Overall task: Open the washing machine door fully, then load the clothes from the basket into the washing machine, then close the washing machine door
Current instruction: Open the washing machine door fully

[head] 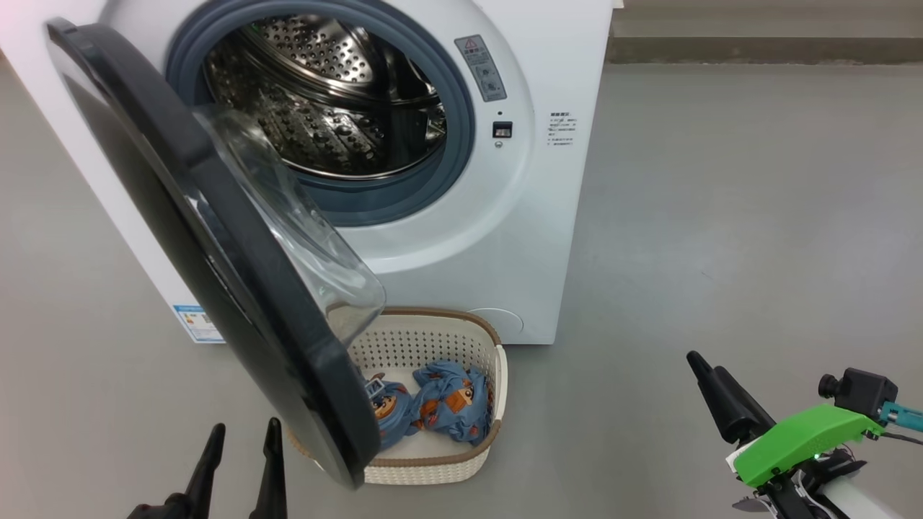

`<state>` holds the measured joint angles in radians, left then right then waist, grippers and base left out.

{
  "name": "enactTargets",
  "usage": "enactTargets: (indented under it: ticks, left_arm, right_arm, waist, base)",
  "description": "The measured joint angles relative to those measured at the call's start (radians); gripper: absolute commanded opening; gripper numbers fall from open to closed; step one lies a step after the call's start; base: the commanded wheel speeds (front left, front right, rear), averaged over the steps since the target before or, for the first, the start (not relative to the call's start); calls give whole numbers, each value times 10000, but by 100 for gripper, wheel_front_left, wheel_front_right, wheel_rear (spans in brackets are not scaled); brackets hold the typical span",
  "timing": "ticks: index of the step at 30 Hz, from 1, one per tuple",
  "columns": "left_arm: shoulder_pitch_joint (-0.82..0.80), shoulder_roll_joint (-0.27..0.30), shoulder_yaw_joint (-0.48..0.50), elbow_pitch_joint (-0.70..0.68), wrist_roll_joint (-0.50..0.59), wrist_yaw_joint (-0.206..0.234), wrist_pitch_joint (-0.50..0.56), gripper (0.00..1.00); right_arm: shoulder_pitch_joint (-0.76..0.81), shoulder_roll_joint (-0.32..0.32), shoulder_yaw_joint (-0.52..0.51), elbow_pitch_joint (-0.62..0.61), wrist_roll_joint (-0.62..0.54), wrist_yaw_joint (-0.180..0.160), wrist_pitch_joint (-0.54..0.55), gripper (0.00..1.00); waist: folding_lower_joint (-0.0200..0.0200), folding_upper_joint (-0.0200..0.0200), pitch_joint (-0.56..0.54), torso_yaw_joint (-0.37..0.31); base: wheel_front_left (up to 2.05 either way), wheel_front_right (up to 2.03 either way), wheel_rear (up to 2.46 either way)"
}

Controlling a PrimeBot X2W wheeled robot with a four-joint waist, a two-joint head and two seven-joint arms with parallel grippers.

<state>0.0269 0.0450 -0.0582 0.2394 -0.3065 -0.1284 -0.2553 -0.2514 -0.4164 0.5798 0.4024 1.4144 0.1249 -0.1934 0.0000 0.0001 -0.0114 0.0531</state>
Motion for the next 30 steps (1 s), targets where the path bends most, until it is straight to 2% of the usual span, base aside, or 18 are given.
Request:
enactTargets:
  ticks: [4,8,14,20,24,30]
  left_arm:
    - [0,2,58,-4,0,0,0,100]
    - [0,0,82,-13,0,0,0,100]
    - [0,2,86,-42,0,0,0,100]
    - [0,0,94,-46,0,0,0,100]
    - [1,2,98,-46,0,0,0,100]
    - [0,2,73,-46,0,0,0,100]
  right_arm:
    - [-4,-144,345,326,-548,0,-430,100]
    - [-6,-194,81,562,-1271,0,-546,100]
    - [360,355,-2121,334,-3350,0,-562,100]
    - [1266,1091,-3818,-205,-5515,0,-560,100]
    - [1552,1400,-4284,-734,-6698,0,-562,100]
    - [1875,1666,-4416,-1064,-7785,0,-562,100]
  waist:
    - [0,0,13,-116]
    - [0,0,42,-177]
    - [0,0,48,-185]
    - [0,0,25,-148]
    - [0,0,13,-125]
    - [0,0,9,-74]
  base:
    - [0,0,0]
    - [0,0,0]
    - [0,0,0]
    - [0,0,0]
    - [0,0,0]
    - [0,0,0]
